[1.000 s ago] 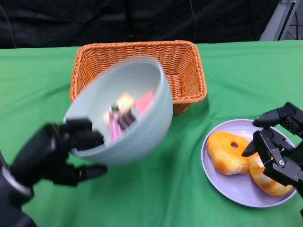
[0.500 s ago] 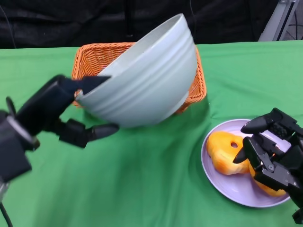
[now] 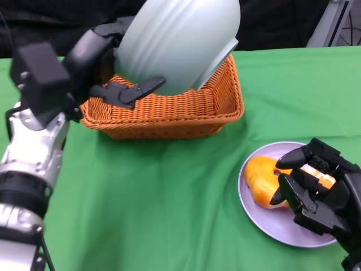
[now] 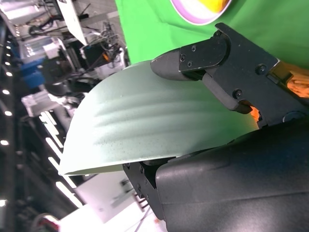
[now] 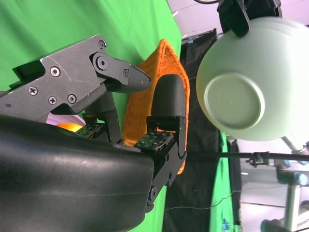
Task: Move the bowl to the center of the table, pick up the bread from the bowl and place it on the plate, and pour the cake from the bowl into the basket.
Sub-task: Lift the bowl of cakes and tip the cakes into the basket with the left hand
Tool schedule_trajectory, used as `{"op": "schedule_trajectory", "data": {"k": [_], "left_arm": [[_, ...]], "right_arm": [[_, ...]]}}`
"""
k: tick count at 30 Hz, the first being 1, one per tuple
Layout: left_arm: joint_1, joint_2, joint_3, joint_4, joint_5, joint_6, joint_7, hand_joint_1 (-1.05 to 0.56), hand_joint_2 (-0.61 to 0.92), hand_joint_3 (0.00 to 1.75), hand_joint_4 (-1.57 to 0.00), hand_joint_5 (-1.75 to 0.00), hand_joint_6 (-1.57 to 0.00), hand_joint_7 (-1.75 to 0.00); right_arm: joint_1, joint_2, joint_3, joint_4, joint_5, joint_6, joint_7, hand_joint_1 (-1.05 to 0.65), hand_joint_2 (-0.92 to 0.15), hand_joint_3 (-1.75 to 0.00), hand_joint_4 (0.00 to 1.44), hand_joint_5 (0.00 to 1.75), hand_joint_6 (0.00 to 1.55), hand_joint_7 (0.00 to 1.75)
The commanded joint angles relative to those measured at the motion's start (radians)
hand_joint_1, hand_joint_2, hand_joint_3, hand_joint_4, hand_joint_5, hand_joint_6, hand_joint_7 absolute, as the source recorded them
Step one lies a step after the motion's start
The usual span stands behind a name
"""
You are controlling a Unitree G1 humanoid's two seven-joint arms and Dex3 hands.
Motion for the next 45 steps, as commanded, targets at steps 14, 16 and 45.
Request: {"op": "schedule_trajectory", "data": {"k": [14, 16, 45], "left_arm": [[-0.187, -0.147, 0.252, 0.301, -0.025, 0.232, 0.032, -0.13, 0.46, 1.19, -0.77, -1.75, -0.75, -1.46], [-0.189, -0.158, 0.273, 0.302, -0.026, 0.261, 0.048, -0.13, 0.47, 1.18, -0.77, -1.75, -0.78, -1.43], [-0.296, -0.183, 0.685, 0.432, -0.330, 0.730, 0.063, -0.15, 0.54, 1.17, -0.84, -1.75, -0.62, -1.74]], "right_arm": [[0.000, -0.001, 0.001, 0.039, -0.019, -0.028, 0.023, -0.12, -0.70, -0.73, 0.58, 1.63, 0.53, 1.36], [0.001, 0.000, 0.002, 0.036, -0.020, -0.026, 0.023, -0.12, -0.71, -0.72, 0.58, 1.63, 0.53, 1.36], [0.003, -0.026, 0.016, 0.138, -0.121, -0.227, 0.083, -0.15, -0.60, -0.85, 0.63, 1.56, 0.55, 1.36]]}}
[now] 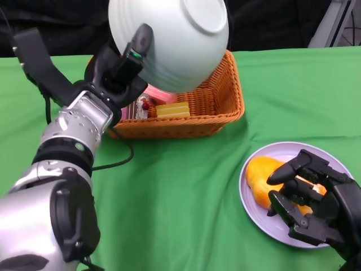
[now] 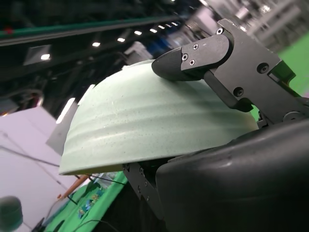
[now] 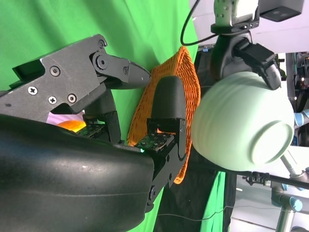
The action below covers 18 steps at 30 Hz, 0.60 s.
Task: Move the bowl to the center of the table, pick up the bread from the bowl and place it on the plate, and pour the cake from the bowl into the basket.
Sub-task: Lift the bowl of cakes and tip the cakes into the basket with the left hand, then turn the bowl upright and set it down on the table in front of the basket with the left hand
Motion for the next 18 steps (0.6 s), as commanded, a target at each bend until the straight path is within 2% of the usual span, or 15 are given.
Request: {"op": "schedule_trajectory", "data": {"k": [1, 3, 6, 10, 13, 15, 18], "left_arm": [[-0.033, 0.023, 0.055, 0.016, -0.053, 0.059, 0.024, -0.17, 0.58, 1.11, -0.84, -1.75, -0.63, -1.75], [-0.035, 0.027, 0.078, 0.019, -0.072, 0.092, 0.033, -0.22, 0.66, 0.96, -0.85, -1.75, -0.64, -1.75], [-0.033, 0.029, 0.080, 0.015, -0.066, 0.104, 0.030, -0.23, 0.69, 0.91, -0.86, -1.75, -0.64, -1.75], [-0.027, 0.035, 0.049, 0.001, -0.033, 0.093, 0.016, -0.19, 0.58, 1.06, -0.85, -1.75, -0.62, -1.75], [-0.010, 0.046, -0.039, -0.029, 0.050, 0.020, -0.040, -0.16, 0.53, 1.17, -0.82, -1.75, -0.60, -1.75], [0.005, 0.056, -0.096, -0.051, 0.104, -0.033, -0.091, -0.17, 0.56, 1.19, -0.81, -1.75, -0.61, -1.71], [0.020, 0.074, -0.148, -0.083, 0.148, -0.075, -0.159, -0.15, 0.59, 1.14, -0.81, -1.75, -0.73, -1.56]], "right_arm": [[0.000, -0.018, -0.006, 0.005, -0.004, -0.020, 0.005, -0.14, -0.60, -0.85, 0.63, 1.55, 0.55, 1.35], [0.001, -0.017, -0.006, 0.004, -0.003, -0.021, 0.005, -0.14, -0.60, -0.86, 0.63, 1.56, 0.55, 1.35], [0.002, -0.018, -0.006, 0.005, -0.002, -0.024, 0.006, -0.13, -0.59, -0.87, 0.63, 1.56, 0.55, 1.35], [0.000, -0.019, -0.008, 0.010, 0.005, -0.029, 0.013, -0.15, -0.59, -0.88, 0.62, 1.56, 0.54, 1.36], [0.002, -0.016, -0.004, -0.004, -0.002, -0.015, 0.002, -0.14, -0.59, -0.88, 0.62, 1.57, 0.54, 1.37], [0.002, -0.013, -0.003, -0.006, 0.002, -0.011, 0.001, -0.12, -0.59, -0.89, 0.62, 1.58, 0.53, 1.37], [-0.002, -0.014, -0.005, -0.001, 0.014, -0.006, 0.007, -0.15, -0.59, -0.87, 0.61, 1.59, 0.53, 1.38]]}}
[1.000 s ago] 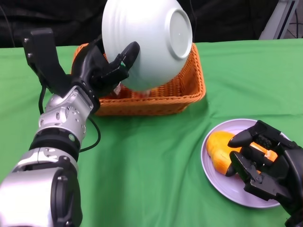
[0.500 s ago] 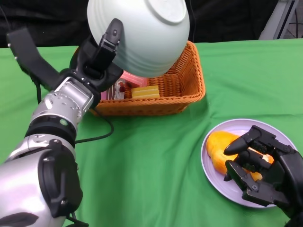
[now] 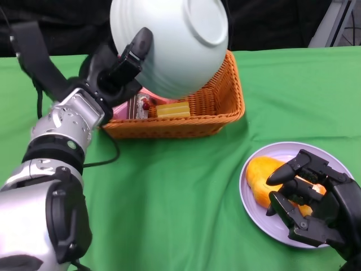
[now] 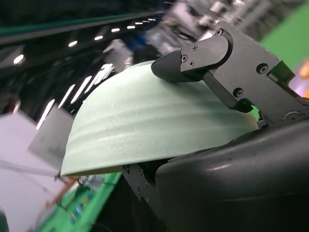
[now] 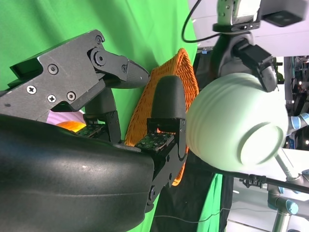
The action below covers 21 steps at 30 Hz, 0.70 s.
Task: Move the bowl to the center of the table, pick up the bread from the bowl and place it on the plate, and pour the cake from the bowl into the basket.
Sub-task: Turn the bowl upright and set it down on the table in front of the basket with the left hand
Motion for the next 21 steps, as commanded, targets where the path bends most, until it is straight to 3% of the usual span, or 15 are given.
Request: {"op": "schedule_trajectory", "data": {"k": [1, 5, 11, 17, 19, 21], "left_arm": [[0.015, 0.039, -0.048, -0.052, 0.039, -0.054, -0.080, -0.15, 0.60, 1.12, -0.81, -1.75, -0.75, -1.54], [0.035, 0.065, -0.093, -0.104, 0.071, -0.084, -0.136, -0.16, 0.58, 1.08, -0.81, -1.75, -0.78, -1.52], [0.091, 0.108, -0.170, -0.220, 0.113, -0.157, -0.235, -0.19, 0.48, 1.15, -0.80, -1.75, -0.70, -1.61], [0.177, 0.136, -0.225, -0.342, 0.121, -0.230, -0.323, -0.15, 0.46, 1.20, -0.78, -1.75, -0.71, -1.57], [0.219, 0.151, -0.246, -0.389, 0.138, -0.290, -0.336, -0.14, 0.48, 1.19, -0.78, -1.75, -0.73, -1.54], [0.281, 0.168, -0.276, -0.442, 0.199, -0.464, -0.312, -0.14, 0.48, 1.18, -0.79, -1.75, -0.74, -1.52]], "right_arm": [[-0.003, -0.011, -0.007, 0.000, 0.011, 0.006, 0.002, -0.15, -0.60, -0.86, 0.61, 1.59, 0.52, 1.38], [-0.006, -0.011, -0.008, 0.004, 0.010, 0.003, 0.004, -0.14, -0.61, -0.84, 0.61, 1.59, 0.53, 1.38], [-0.008, -0.011, -0.008, 0.009, 0.011, 0.000, 0.008, -0.14, -0.62, -0.83, 0.61, 1.58, 0.53, 1.37], [-0.009, -0.011, -0.009, 0.005, 0.014, 0.009, 0.007, -0.13, -0.63, -0.83, 0.61, 1.58, 0.53, 1.37], [-0.009, -0.011, -0.009, 0.005, 0.013, 0.008, 0.007, -0.13, -0.63, -0.82, 0.61, 1.59, 0.53, 1.37], [-0.009, -0.011, -0.008, 0.002, 0.008, 0.012, 0.002, -0.14, -0.63, -0.81, 0.61, 1.59, 0.53, 1.37]]}}
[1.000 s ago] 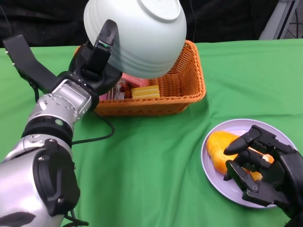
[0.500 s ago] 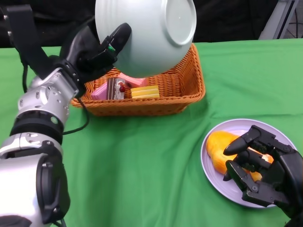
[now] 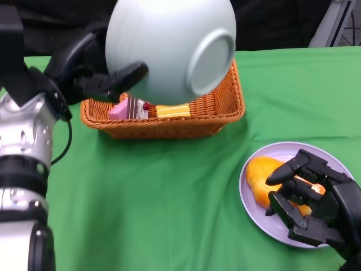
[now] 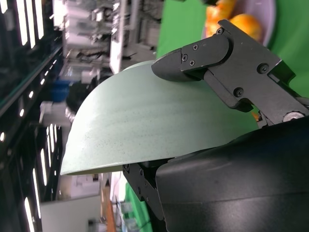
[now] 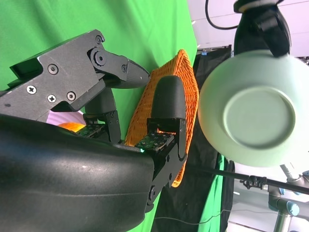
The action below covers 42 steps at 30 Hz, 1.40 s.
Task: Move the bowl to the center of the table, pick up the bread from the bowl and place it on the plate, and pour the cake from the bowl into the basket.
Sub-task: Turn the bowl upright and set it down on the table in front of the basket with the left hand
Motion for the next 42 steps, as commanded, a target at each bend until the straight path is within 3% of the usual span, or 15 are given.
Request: {"op": "schedule_trajectory", "data": {"k": [1, 5, 9, 15, 20, 23, 26, 33, 42], "left_arm": [[0.087, 0.046, -0.038, -0.085, 0.085, -0.261, 0.025, -0.14, 0.49, 1.18, -0.79, -1.75, -0.74, -1.52], [0.186, 0.071, -0.048, -0.095, 0.151, -0.550, 0.077, -0.13, 0.62, 1.03, -0.74, -1.75, -0.68, -1.54], [0.219, 0.081, -0.055, -0.068, 0.149, -0.665, 0.092, -0.11, 0.67, 0.99, -0.78, -1.75, -0.67, -1.56], [0.319, 0.112, -0.026, -0.033, 0.183, -0.906, 0.212, -0.11, 0.56, 1.19, -0.83, -1.75, -0.66, -1.61], [0.323, 0.144, -0.036, 0.021, 0.258, -1.037, 0.311, -0.07, 0.54, 1.18, -0.80, -1.75, -0.67, -1.54], [0.351, 0.177, 0.063, 0.042, 0.451, -1.247, 0.452, -0.07, 0.50, 1.21, -0.79, -1.75, -0.77, -1.38], [0.363, 0.189, 0.131, 0.070, 0.616, -1.354, 0.552, -0.09, 0.50, 1.16, -0.82, -1.73, -0.83, -1.29], [0.433, 0.200, 0.178, 0.069, 0.897, -1.417, 0.754, -0.13, 0.49, 1.20, -0.85, -1.70, -0.87, -1.23], [0.524, 0.231, 0.121, -0.014, 1.205, -1.395, 1.084, -0.08, 0.49, 1.10, -0.81, -1.75, -0.82, -1.32]], "right_arm": [[-0.005, -0.012, -0.007, -0.004, 0.003, 0.010, -0.007, -0.14, -0.63, -0.81, 0.61, 1.59, 0.53, 1.37], [-0.012, -0.012, -0.009, 0.002, 0.002, 0.009, -0.008, -0.12, -0.60, -0.87, 0.63, 1.58, 0.53, 1.37], [-0.014, -0.013, -0.011, 0.004, 0.007, 0.012, -0.005, -0.14, -0.57, -0.91, 0.63, 1.58, 0.54, 1.37], [-0.009, -0.018, -0.009, -0.003, 0.002, 0.016, -0.002, -0.12, -0.57, -0.93, 0.63, 1.58, 0.53, 1.37], [-0.010, -0.020, -0.009, 0.000, 0.001, 0.011, 0.002, -0.13, -0.56, -0.93, 0.62, 1.58, 0.53, 1.37], [-0.010, -0.021, -0.012, 0.004, 0.002, 0.016, 0.001, -0.13, -0.56, -0.93, 0.62, 1.58, 0.53, 1.37], [-0.013, -0.020, -0.013, 0.012, 0.005, 0.010, 0.006, -0.13, -0.57, -0.92, 0.62, 1.58, 0.54, 1.36], [-0.016, -0.022, -0.011, 0.021, 0.000, 0.003, 0.009, -0.13, -0.58, -0.90, 0.62, 1.58, 0.53, 1.36], [-0.016, -0.021, -0.010, 0.017, -0.003, 0.002, 0.003, -0.11, -0.60, -0.89, 0.62, 1.59, 0.53, 1.37]]}}
